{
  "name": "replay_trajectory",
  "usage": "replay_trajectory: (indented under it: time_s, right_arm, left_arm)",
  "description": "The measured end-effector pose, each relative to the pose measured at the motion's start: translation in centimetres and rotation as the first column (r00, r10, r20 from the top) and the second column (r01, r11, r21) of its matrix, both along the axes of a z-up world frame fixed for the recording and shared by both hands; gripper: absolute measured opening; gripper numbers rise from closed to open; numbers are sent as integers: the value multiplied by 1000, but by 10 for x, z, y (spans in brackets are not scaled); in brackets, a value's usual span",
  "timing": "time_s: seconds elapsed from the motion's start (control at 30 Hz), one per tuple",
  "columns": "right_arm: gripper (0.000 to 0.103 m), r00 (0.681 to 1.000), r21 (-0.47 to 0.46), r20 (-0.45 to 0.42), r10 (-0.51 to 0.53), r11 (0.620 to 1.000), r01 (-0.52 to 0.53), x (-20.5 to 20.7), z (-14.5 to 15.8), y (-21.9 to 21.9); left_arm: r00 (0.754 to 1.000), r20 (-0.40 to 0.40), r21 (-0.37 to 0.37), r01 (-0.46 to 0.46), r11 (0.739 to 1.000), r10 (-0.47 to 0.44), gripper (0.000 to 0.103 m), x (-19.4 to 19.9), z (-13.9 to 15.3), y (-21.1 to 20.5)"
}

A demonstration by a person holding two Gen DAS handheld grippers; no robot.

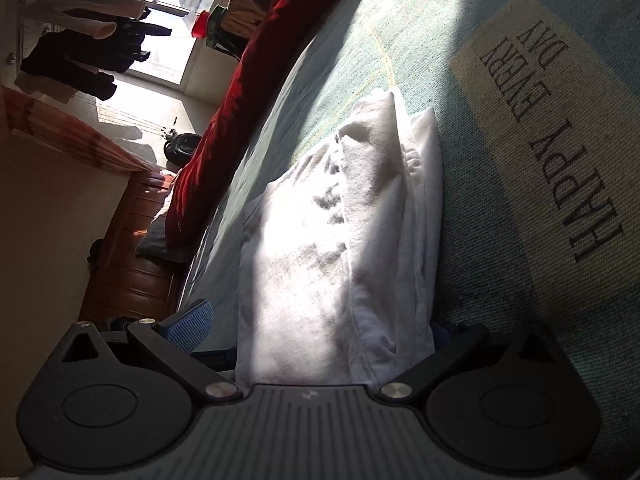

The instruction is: Fold clothes

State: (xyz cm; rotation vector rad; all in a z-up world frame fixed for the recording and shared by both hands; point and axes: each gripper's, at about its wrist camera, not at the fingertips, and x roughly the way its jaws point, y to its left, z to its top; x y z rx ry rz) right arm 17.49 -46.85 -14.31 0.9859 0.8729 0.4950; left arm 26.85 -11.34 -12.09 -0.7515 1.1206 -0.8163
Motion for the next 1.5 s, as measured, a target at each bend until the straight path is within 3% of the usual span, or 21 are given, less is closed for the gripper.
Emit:
replay_trajectory:
  time_s: [0.33, 0.5, 0.73, 0.9, 1.03, 1.2, 1.5]
  right_arm:
    - [103, 999, 20, 40, 23, 1000, -23, 3, -2, 1]
    - [103, 1000, 96, 6, -13, 995, 13, 21, -8, -8]
    - [103, 999, 82, 23, 32, 996, -34, 9, -3, 4]
    - [103, 999, 90, -38, 9, 996, -6, 19, -3, 4]
    - [103, 1000, 94, -17, -1, 996, 3, 12, 4, 6]
    - [103, 999, 125, -37, -3, 992, 7, 9, 6, 10]
    - [103, 998, 78, 16, 58, 995, -59, 9, 35, 43]
  left_arm:
    - [1000, 22, -14, 2, 1000, -2, 100, 16, 1, -10]
    - [1000, 18, -31, -11, 999, 12, 100, 13, -1, -8]
    - [999, -4, -55, -47, 997, 47, 100, 12, -7, -4]
    - [997, -6, -33, -72, 997, 72, 99, 18, 1, -14]
    - [996, -34, -128, -88, 988, 84, 99, 15, 5, -5]
    - [997, 2, -92, -79, 993, 80, 99, 14, 16, 0]
    - [991, 75, -77, -102, 992, 107, 99, -5, 42, 38]
